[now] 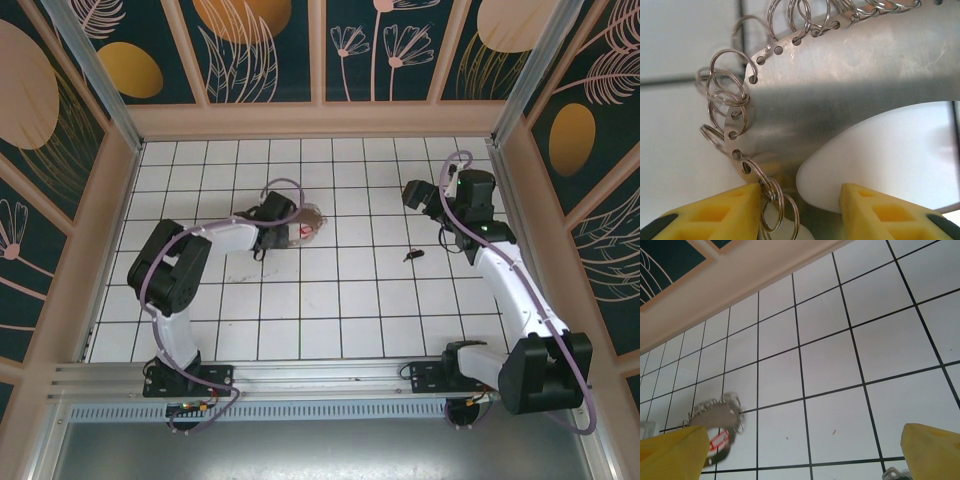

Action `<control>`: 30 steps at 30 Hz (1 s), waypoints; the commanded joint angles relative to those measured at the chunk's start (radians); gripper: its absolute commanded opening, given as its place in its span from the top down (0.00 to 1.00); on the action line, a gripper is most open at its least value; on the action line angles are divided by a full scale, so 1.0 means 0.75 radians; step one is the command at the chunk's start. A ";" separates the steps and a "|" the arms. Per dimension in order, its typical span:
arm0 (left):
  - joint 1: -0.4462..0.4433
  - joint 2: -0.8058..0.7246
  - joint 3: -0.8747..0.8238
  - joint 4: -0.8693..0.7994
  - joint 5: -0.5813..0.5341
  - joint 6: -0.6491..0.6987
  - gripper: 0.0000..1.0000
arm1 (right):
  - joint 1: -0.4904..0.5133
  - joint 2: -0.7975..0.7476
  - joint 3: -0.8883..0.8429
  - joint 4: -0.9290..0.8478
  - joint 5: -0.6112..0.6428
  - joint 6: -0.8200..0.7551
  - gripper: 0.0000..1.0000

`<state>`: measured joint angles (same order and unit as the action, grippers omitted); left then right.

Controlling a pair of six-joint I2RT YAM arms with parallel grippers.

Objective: Put the keys on the keyring

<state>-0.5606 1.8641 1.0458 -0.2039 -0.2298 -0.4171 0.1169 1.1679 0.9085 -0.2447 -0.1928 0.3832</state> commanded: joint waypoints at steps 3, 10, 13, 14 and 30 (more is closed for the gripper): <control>-0.195 -0.092 -0.216 -0.139 0.191 0.002 0.55 | 0.097 0.099 0.027 -0.011 -0.092 0.001 0.13; -0.250 -0.277 -0.322 -0.215 0.147 0.078 0.52 | 0.316 0.331 0.033 -0.053 -0.220 -0.141 0.24; -0.244 -0.374 -0.316 -0.263 0.063 0.102 0.48 | 0.407 0.478 0.060 -0.083 -0.242 -0.202 0.27; -0.239 -0.405 -0.312 -0.267 0.039 0.103 0.48 | 0.439 0.530 0.060 -0.072 -0.256 -0.202 0.29; -0.037 -0.442 -0.440 0.128 0.489 -0.489 0.40 | 0.723 0.770 0.043 0.068 -0.442 -0.104 0.34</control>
<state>-0.5896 1.4918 0.7200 -0.1944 0.0433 -0.6601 0.6601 1.7348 0.9577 -0.2001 -0.5064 0.2981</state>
